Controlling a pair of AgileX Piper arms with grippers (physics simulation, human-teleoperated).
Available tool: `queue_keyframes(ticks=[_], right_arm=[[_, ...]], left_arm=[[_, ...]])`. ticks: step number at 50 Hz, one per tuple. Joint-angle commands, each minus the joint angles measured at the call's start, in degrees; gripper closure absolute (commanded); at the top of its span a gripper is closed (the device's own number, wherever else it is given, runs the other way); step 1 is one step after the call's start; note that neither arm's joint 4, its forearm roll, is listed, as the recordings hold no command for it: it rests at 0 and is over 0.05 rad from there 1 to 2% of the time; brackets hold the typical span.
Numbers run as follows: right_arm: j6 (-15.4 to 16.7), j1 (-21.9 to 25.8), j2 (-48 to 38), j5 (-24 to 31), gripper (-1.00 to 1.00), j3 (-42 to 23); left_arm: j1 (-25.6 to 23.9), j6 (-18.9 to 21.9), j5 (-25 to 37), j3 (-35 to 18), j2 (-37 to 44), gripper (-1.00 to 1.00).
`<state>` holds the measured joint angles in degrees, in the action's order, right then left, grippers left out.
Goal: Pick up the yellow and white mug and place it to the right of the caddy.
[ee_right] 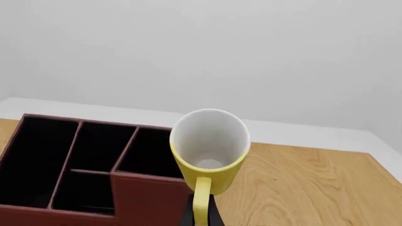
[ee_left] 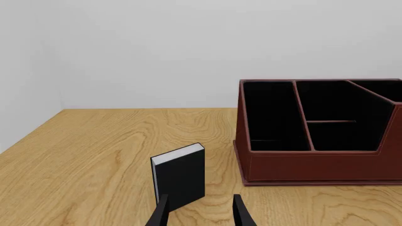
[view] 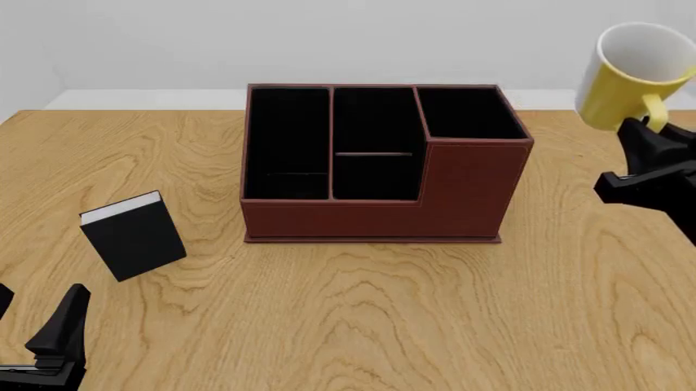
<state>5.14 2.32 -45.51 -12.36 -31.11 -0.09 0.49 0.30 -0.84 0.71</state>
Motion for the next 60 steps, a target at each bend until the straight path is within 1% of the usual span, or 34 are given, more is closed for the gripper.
queue_keyframes(ticks=[1,32,34,35,39,41,42,43,44,45,60], right_arm=[[-0.5,-1.2,-1.2,-1.7,1.00,0.7],[-0.9,-3.0,-6.0,-7.7,1.00,5.0],[-0.1,-3.4,-6.6,-8.6,1.00,5.4],[-1.0,-3.2,-6.9,-8.5,1.00,5.4],[-0.3,-3.6,-7.7,-9.6,1.00,5.9],[1.6,-4.3,-8.0,-10.6,1.00,6.7],[1.6,-4.3,-8.0,-10.6,1.00,6.7],[-0.6,-3.3,-8.3,-10.1,1.00,6.3],[-0.6,-3.3,-8.3,-10.1,1.00,6.3],[0.3,-3.8,-8.7,-10.8,1.00,6.6],[0.0,-4.2,-11.9,-14.6,1.00,8.9]], left_arm=[[0.0,0.0,0.0,0.0,0.0,-1.00],[0.0,0.0,0.0,0.0,0.0,-1.00],[0.0,0.0,0.0,0.0,0.0,-1.00],[0.0,0.0,0.0,0.0,0.0,-1.00],[0.0,0.0,0.0,0.0,0.0,-1.00],[0.0,0.0,0.0,0.0,0.0,-1.00],[0.0,0.0,0.0,0.0,0.0,-1.00],[0.0,0.0,0.0,0.0,0.0,-1.00],[0.0,0.0,0.0,0.0,0.0,-1.00],[0.0,0.0,0.0,0.0,0.0,-1.00],[0.0,0.0,0.0,0.0,0.0,-1.00]])
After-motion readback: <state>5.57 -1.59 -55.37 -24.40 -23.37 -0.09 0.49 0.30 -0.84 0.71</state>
